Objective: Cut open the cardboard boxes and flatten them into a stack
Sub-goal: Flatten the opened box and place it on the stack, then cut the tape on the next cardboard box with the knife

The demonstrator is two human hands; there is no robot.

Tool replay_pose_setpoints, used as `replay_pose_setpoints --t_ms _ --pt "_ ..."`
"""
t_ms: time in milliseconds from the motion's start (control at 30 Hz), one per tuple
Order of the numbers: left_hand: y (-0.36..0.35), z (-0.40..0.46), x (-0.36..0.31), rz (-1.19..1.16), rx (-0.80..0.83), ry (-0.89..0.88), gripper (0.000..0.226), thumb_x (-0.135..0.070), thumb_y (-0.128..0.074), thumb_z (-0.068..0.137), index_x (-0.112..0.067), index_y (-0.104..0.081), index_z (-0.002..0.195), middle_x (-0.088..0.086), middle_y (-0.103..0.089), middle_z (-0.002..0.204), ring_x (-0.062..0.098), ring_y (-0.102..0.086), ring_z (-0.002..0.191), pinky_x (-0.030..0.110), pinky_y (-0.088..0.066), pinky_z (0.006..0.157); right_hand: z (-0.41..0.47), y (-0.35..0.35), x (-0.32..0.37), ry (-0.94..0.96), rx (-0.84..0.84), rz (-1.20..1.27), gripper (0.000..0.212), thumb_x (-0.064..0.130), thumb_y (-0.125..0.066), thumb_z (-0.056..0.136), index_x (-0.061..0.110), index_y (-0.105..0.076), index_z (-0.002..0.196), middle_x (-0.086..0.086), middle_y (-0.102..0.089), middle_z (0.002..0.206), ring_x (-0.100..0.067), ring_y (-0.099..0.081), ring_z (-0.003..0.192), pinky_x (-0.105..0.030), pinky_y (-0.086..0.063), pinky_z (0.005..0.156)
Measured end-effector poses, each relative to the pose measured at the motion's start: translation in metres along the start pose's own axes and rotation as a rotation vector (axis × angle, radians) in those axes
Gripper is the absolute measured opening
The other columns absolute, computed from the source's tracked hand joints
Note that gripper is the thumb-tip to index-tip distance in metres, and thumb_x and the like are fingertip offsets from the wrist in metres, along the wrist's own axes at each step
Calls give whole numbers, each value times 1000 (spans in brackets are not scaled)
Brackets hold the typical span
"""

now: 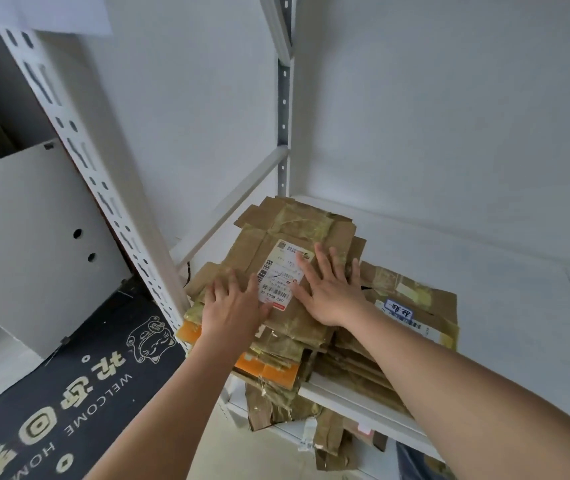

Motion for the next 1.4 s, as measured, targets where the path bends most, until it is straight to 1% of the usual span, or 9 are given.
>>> replay_pose_setpoints --t_ms 100,167,300,433,667,833,1000,1200,1400 --pt "27 -14 -13 74 -113 -6 70 -46 -28 105 -15 8 157 26 13 160 46 5 148 54 -1 121 -32 27 -15 -2 -173 4 62 63 -8 98 45 24 148 1 34 157 -29 30 145 -61 16 116" --pt "44 -26 -35 37 -193 -51 64 -42 -20 106 -17 13 156 21 17 161 44 10 148 52 4 121 -57 43 -37 -33 -259 11 61 60 -8 99 45 24 148 1 33 158 -29 28 146 -61 14 116" --pt "64 -50 -109 -64 -309 -206 67 -46 -17 105 -18 14 156 16 16 163 38 8 151 48 3 121 -110 60 -99 -115 -332 49 62 57 -13 100 44 23 149 1 34 158 -29 27 147 -61 13 116" --pt "55 -74 -199 -82 -246 -312 71 -52 -19 103 -19 15 156 14 18 163 36 9 151 49 1 123 -175 61 -178 -216 -373 81 63 55 -18 102 44 20 151 1 33 159 -29 26 148 -62 13 115" --pt "17 -130 -396 -82 -149 -522 69 -43 -26 105 -22 15 156 10 15 164 32 4 152 47 -3 123 -318 35 -356 -432 -391 123 63 47 -28 104 40 9 154 -2 24 162 -30 22 149 -63 13 114" --pt "-23 -189 -556 -75 -65 -656 69 -38 -33 105 -20 9 157 10 5 166 29 -12 151 44 -17 120 -423 4 -498 -582 -318 106 65 39 -39 102 34 -2 155 -4 20 163 -32 19 149 -65 8 115" --pt "-60 -247 -699 -69 32 -760 68 -36 -34 105 -21 7 158 8 3 166 26 -12 151 43 -17 121 -527 -27 -635 -789 -287 148 69 38 -47 99 35 -6 154 -5 13 163 -34 12 150 -67 2 114" --pt "-80 -278 -789 11 65 -811 68 -36 -34 105 -20 6 157 8 3 166 23 -6 153 41 -16 121 -599 -74 -732 -964 -168 321 84 44 -56 95 38 4 154 -5 19 162 -42 17 147 -73 -5 112" --pt "-89 -283 -826 -38 161 -801 65 -38 -31 106 -16 1 158 12 -2 165 29 -1 153 45 -8 123 -613 -101 -741 -881 -221 377 68 35 -49 101 44 -6 154 6 14 164 -42 18 147 -72 -10 113"
Point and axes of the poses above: each hand's wrist, its own z-axis towards the middle knuckle, its own y-axis out of the back of the hand, x = y × z, the point moved 7 cm from there along z, towards the middle knuckle
